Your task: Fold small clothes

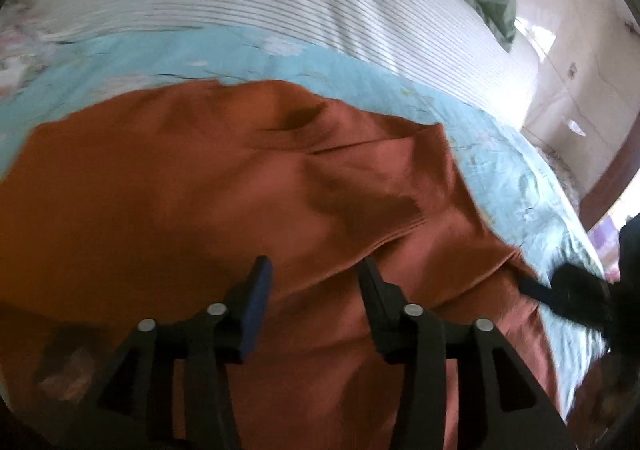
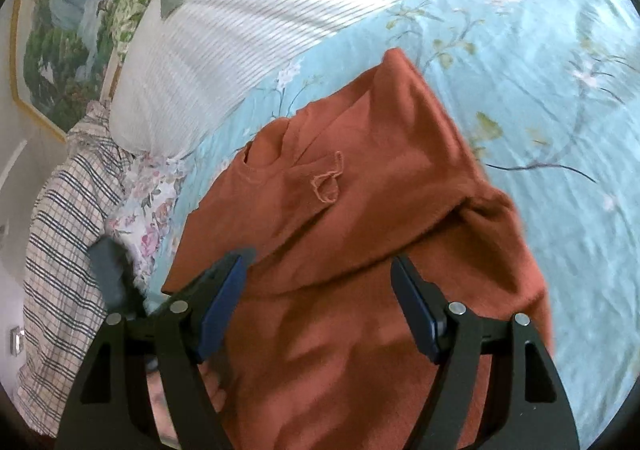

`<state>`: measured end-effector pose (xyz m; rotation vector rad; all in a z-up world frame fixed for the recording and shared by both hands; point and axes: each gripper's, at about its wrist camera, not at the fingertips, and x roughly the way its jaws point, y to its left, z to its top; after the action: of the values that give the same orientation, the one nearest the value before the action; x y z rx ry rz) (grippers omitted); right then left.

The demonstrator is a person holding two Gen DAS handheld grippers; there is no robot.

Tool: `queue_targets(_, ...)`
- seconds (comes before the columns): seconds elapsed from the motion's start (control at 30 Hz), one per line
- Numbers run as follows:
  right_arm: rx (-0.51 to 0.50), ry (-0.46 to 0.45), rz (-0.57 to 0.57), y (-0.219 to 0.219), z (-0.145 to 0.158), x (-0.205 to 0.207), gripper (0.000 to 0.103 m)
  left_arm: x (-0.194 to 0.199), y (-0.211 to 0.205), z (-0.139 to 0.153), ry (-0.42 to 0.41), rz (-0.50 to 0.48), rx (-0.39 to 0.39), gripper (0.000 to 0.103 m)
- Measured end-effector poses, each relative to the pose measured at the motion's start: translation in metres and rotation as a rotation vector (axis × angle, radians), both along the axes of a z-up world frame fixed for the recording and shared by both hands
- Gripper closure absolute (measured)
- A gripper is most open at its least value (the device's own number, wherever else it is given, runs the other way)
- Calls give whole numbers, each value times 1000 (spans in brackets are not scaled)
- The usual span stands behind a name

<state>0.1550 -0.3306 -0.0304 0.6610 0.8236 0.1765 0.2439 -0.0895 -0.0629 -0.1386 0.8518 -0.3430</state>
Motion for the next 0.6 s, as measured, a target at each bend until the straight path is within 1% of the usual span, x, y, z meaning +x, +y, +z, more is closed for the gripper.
queue_targets(0.03, -6, 8, 7, 4, -2, 8, 28, -8, 12, 0, -6, 25, 16, 56)
queue_targets(0.07, -12, 13, 8, 7, -4, 13, 28, -16, 29, 0, -11, 71, 41, 55)
queue_targets(0.13, -24, 22, 11, 13, -9, 28, 28, -29, 70, -1, 0, 192, 82, 53)
queue_targets(0.2, -29, 35, 4, 14, -15, 44, 28, -39, 105, -3, 11, 286, 86, 53)
queue_targets(0.27, -31, 55, -5, 14, -22, 58, 28, -48, 150, -5, 31, 417, 95, 53)
queue_targets(0.3, -29, 70, -8, 15, -26, 66, 28, -49, 165, -7, 40, 448, 90, 53)
queue_targets(0.33, -27, 84, -4, 17, -31, 75, 32, -49, 178, -10, 55, 468, 84, 53)
queue_targets(0.4, -48, 107, 5, 24, -37, 91, 62, -42, 197, -15, 83, 488, 60, 53)
queue_targets(0.43, -57, 114, 11, 26, -38, 96, 70, -39, 200, -16, 88, 481, 46, 53)
queue_targets(0.47, -67, 121, 14, 29, -39, 100, 83, -34, 202, -19, 91, 471, 37, 53)
queue_targets(0.5, -78, 120, 15, 32, -37, 105, 95, -28, 203, -20, 92, 461, 36, 53)
queue_targets(0.57, -69, 85, 21, 33, -26, 106, 96, -17, 202, -25, 101, 442, 40, 53)
queue_targets(0.6, -65, 47, 21, 32, -15, 103, 96, -11, 202, -27, 108, 446, 48, 53)
